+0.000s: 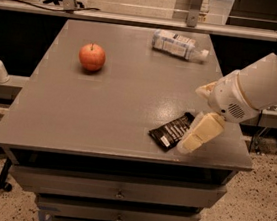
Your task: Move rxbar chocolate near apple
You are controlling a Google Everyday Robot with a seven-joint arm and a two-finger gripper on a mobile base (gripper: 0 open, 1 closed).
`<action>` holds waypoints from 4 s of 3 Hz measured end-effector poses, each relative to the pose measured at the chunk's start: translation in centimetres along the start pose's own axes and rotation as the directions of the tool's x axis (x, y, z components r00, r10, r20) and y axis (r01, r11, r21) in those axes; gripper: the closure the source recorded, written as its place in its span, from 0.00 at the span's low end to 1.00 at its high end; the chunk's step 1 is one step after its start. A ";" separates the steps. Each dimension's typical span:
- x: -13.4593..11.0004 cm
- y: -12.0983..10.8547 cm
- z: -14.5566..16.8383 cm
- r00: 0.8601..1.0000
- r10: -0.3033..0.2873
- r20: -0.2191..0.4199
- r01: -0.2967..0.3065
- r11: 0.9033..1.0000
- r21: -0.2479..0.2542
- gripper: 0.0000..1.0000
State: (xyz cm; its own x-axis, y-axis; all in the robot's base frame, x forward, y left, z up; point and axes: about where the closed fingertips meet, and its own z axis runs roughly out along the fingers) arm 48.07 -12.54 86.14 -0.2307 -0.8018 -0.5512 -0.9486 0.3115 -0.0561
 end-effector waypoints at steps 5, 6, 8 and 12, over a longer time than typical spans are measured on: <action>1.3 1.1 3.2 0.996 0.082 0.040 -0.080 0.996 -0.039 0.64; 1.5 0.7 2.8 0.996 0.087 0.033 -0.086 0.996 -0.032 0.88; 1.8 -0.4 1.2 0.996 0.087 0.013 -0.087 0.996 -0.006 1.00; 1.6 -5.8 -4.4 0.991 0.135 0.014 -0.136 0.983 0.125 1.00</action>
Offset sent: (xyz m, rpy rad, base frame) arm -0.0063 0.0144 -0.0361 0.0758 0.0543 -0.0375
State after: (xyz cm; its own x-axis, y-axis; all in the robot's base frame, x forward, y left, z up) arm 52.23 -17.86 89.19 -0.3535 -0.7451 -0.5656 -0.8740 0.4785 -0.0841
